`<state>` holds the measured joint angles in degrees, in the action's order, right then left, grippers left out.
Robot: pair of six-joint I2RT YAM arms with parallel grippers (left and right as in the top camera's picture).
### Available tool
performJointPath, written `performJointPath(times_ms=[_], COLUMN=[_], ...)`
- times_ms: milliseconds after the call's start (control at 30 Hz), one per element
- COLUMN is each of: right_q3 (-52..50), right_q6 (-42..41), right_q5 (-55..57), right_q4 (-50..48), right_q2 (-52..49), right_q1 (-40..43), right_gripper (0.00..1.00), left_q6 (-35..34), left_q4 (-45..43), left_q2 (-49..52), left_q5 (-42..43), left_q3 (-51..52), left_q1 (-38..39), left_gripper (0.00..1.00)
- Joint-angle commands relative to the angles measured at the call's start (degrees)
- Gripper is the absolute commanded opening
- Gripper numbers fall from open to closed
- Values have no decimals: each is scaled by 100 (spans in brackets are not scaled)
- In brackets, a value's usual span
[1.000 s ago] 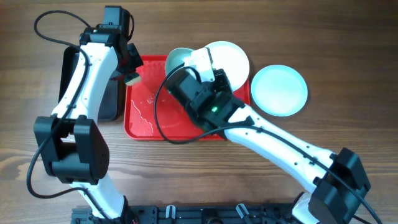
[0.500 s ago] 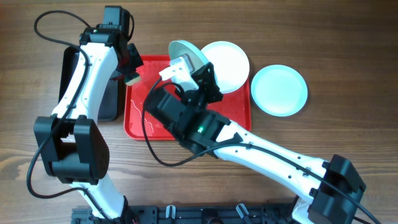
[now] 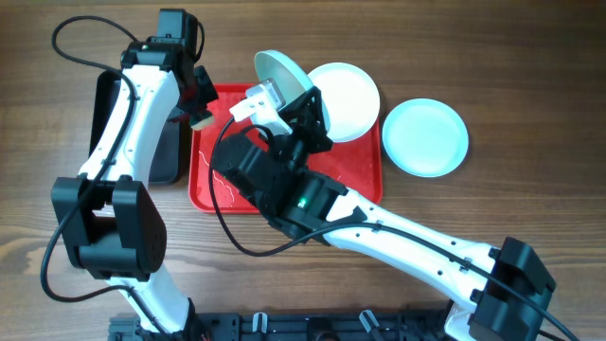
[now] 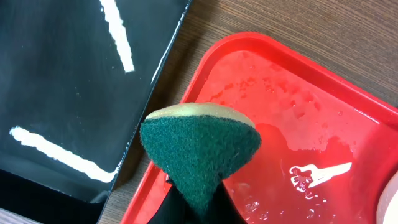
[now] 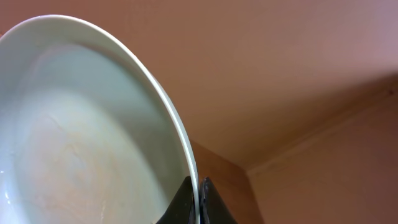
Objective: Clean dirty plates on tray and stack at the side
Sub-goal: 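Lift the second plate with the right gripper and carry it right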
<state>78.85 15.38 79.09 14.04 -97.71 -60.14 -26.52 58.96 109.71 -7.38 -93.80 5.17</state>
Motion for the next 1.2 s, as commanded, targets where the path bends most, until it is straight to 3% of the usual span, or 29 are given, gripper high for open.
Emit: performJointPath(times_ms=[0,233,567,867,1000,1167], right_q3=[96,90,70,70,70,52], right_q6=[92,-470,-3587,-3829,-3823,-3663], right_q5=[197,-549,-4489,-7980,-8703,-8806], right_q4=[-33,328,2218,2483,2763,3215], right_q2=[44,44,44,219,302,293], right_q1=[-33,-33,595,2778,4083,5455], right_gripper=[4,4,4,4,4,4], left_q6=[-92,-92,-92,-92,-92,-92], left_q4=[-15,-9,37,111,109,105], left_q2=[-39,-42,-42,-42,-42,-42], left_q5=[35,33,35,35,35,35], left_q3=[-17,-17,-17,-17,-17,-17], left_q1=[-26,-26,-26,-24,-24,-24], left_gripper=[4,4,4,4,4,4])
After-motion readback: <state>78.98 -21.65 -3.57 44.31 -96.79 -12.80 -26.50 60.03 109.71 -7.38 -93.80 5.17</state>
